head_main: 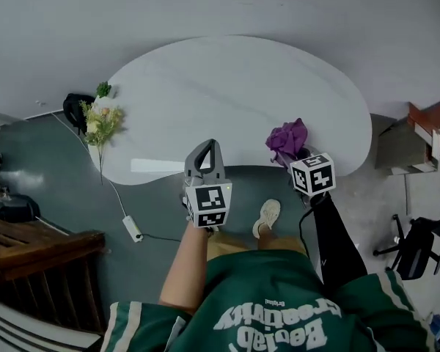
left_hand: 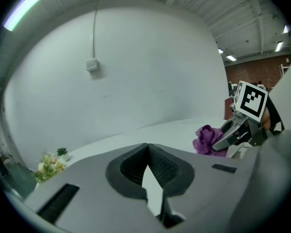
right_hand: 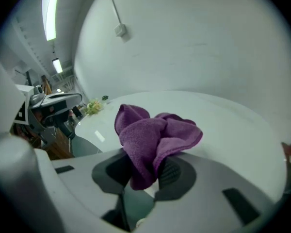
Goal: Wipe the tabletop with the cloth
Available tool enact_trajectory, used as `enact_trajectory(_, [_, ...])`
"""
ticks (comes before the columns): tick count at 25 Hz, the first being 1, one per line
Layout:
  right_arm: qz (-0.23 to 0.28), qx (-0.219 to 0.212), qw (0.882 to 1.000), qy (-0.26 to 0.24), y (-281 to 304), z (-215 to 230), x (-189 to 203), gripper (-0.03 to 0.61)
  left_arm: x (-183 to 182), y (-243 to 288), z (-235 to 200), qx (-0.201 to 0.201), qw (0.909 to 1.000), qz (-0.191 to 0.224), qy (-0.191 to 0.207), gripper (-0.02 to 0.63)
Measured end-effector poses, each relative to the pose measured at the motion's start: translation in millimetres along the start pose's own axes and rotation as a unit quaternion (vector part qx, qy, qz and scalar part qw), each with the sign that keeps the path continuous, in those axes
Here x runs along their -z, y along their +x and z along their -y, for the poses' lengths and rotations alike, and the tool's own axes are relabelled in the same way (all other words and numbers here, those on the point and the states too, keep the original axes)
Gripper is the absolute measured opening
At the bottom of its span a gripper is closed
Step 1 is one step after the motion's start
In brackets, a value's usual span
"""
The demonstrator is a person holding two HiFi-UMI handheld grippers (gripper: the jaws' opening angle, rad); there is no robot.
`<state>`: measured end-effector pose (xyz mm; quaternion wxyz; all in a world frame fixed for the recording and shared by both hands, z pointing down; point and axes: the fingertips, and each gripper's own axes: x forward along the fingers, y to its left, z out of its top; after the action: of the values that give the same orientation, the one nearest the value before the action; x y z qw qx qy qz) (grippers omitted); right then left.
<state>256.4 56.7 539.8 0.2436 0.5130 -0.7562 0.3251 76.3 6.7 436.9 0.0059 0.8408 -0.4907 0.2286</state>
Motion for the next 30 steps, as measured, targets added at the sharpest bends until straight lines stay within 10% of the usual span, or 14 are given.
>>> enact_trajectory(19, [-0.056,-0.228,0.955,-0.18,256.8,-517.5,-85.7,0.12,201.4,-199.4,-428.6,-0.217,0.9694,-0.065,-0.096,0.002])
enact_trajectory(30, [-0.164,-0.234,0.937,-0.203,314.8,-593.5,-11.5,0.118,260.0,-243.8,-476.6,-0.232,0.9607,-0.092,-0.121,0.002])
